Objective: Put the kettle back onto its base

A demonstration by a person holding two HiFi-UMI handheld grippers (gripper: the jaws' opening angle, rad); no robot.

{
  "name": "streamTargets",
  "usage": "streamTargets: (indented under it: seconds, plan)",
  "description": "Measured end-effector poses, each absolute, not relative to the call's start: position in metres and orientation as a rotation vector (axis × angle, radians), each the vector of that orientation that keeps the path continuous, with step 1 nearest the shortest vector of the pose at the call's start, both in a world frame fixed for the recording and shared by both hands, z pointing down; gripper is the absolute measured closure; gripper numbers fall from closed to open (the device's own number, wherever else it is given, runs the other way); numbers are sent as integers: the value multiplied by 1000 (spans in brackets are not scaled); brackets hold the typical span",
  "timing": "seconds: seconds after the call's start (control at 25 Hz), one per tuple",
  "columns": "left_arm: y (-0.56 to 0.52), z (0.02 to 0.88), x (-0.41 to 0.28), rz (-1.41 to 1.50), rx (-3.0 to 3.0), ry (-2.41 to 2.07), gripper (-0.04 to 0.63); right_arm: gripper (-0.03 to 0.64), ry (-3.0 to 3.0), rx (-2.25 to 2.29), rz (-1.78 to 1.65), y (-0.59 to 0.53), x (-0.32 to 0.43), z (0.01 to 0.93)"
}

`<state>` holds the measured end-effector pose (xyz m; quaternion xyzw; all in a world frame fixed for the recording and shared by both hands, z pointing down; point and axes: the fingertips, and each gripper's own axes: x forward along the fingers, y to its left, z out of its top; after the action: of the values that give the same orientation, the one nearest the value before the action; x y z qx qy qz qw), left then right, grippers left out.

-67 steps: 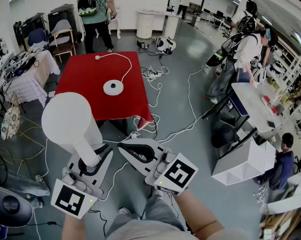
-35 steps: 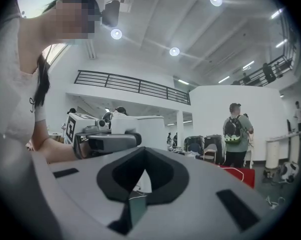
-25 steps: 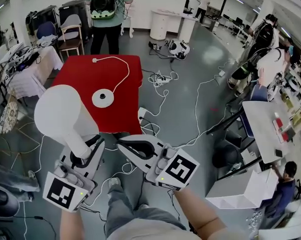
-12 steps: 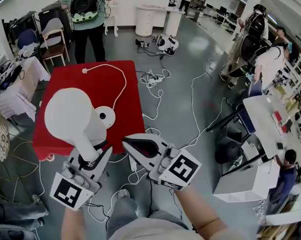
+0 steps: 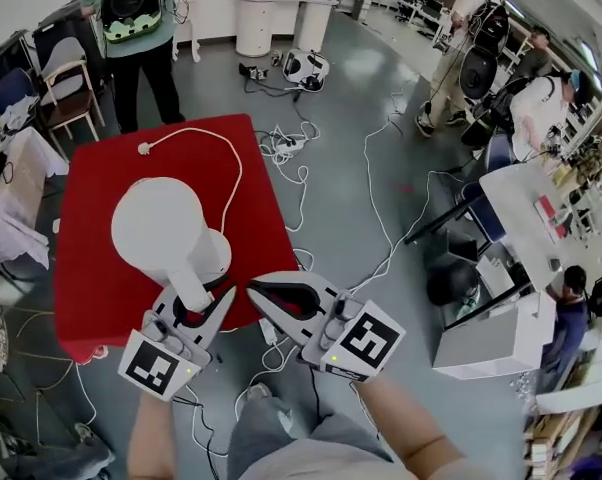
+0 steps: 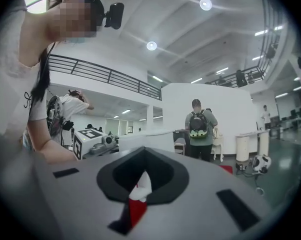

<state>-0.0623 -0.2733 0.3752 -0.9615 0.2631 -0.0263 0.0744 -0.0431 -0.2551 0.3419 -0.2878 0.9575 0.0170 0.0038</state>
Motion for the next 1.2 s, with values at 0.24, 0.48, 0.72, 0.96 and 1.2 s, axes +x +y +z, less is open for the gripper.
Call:
streamTargets:
  seconds: [0.24, 0.48, 0.72, 0.96, 1.2]
  plan:
    - [-310, 409, -53, -76, -2917, 709, 549, 609, 2988, -987, 45, -281, -36, 362]
    - [-334, 432, -49, -53, -2974, 698, 549, 608, 3000, -1030, 37, -298, -34, 377]
    - [-338, 438, -36, -35, -2982, 681, 551, 607, 3008, -1044, 24, -305, -28, 381]
    - [-330, 439, -37, -38, -2983, 694, 554, 607, 3006, -1028, 23, -306, -32, 381]
    - [-338, 447, -34, -96, -3024, 664, 551, 607, 3009, -1010, 22, -302, -36, 380]
